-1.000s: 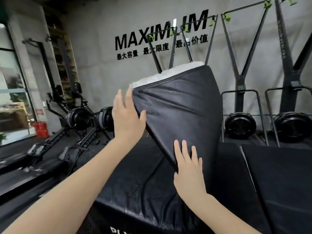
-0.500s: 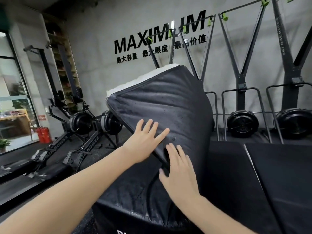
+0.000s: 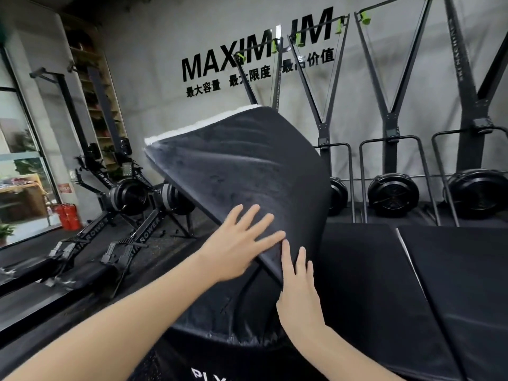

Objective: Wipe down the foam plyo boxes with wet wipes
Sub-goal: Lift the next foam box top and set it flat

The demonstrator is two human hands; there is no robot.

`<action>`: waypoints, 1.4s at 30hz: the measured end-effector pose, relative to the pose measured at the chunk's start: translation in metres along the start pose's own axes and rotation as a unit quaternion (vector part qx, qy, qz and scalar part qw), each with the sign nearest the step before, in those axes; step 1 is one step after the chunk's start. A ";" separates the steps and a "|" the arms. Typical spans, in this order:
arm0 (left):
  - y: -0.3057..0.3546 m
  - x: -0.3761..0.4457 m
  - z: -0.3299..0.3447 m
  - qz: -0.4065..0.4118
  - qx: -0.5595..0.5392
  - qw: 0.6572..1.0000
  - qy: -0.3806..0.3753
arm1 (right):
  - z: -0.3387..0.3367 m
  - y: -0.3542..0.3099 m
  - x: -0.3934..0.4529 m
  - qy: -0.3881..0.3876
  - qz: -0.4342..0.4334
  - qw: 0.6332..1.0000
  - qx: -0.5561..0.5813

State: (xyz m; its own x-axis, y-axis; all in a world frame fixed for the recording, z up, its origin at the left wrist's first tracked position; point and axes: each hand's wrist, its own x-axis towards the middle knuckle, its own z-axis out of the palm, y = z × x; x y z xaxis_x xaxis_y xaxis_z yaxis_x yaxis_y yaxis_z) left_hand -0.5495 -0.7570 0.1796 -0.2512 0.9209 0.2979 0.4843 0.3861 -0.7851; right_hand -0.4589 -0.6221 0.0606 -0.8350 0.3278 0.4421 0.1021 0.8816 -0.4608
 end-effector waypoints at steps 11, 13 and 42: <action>-0.023 0.088 -0.046 -0.153 -0.040 0.977 0.142 | -0.129 0.012 0.060 0.107 -0.125 0.986 -0.001; -0.024 0.103 -0.056 -0.200 -0.063 0.963 0.171 | -0.162 0.020 0.072 0.123 -0.167 0.976 -0.063; 0.071 0.182 -0.140 -0.264 -0.136 0.953 0.055 | -0.148 0.134 -0.075 0.121 0.248 0.896 0.347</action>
State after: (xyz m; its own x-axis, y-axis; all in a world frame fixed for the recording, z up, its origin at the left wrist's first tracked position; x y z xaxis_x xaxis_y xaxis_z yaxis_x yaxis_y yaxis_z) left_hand -0.4435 -0.5540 0.2537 -0.4388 0.5881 0.6794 0.5179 0.7834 -0.3436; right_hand -0.3023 -0.4782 0.0801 -0.6293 0.7593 0.1655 -0.0027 0.2108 -0.9775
